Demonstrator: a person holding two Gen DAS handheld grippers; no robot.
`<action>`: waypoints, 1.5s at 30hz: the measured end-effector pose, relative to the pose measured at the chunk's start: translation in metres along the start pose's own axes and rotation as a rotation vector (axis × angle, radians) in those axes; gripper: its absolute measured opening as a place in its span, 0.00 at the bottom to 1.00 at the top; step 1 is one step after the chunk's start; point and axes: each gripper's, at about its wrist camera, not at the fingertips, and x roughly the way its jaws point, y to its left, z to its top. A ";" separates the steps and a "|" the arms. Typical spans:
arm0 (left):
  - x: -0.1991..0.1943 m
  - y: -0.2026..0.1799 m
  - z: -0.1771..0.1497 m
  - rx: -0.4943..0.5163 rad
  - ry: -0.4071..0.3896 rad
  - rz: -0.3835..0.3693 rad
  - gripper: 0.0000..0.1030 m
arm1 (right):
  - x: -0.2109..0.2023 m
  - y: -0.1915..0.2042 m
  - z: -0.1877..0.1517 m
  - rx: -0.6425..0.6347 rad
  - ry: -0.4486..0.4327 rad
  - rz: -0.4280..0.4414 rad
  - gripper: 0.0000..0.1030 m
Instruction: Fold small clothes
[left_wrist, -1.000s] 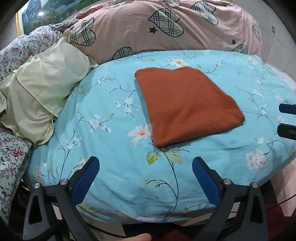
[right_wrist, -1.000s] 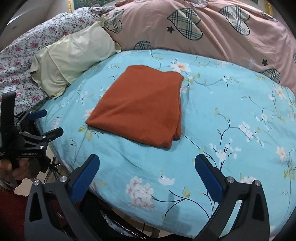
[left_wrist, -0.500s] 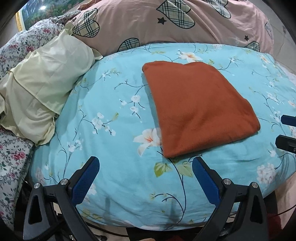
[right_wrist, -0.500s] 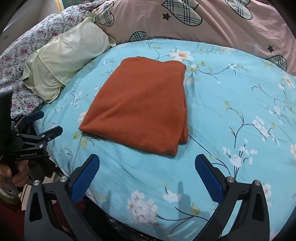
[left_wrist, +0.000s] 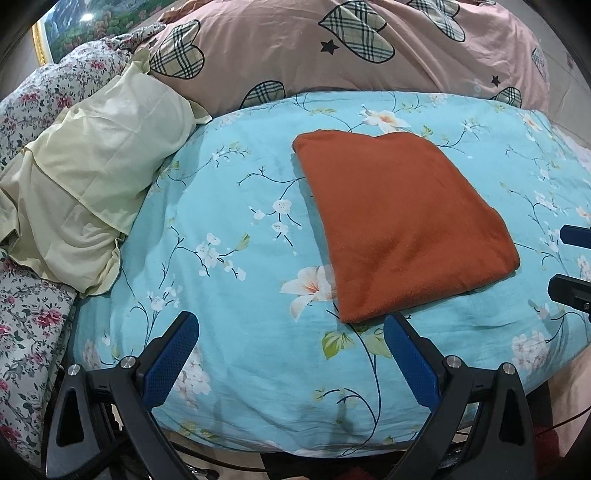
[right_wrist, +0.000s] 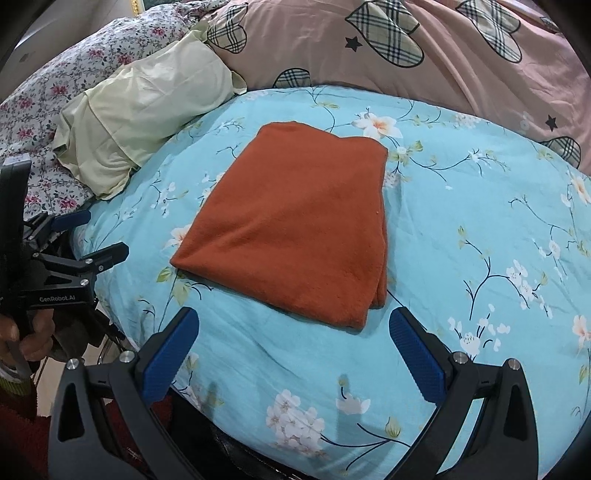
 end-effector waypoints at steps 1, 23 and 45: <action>-0.001 0.000 0.000 -0.001 0.000 0.000 0.98 | -0.001 0.000 0.000 -0.003 0.001 0.001 1.00; -0.010 -0.011 -0.005 0.011 -0.008 0.008 0.98 | -0.009 -0.001 -0.005 -0.001 -0.004 0.008 1.00; -0.010 -0.012 -0.005 0.008 -0.008 0.009 0.98 | -0.007 0.000 -0.005 -0.001 -0.001 0.006 1.00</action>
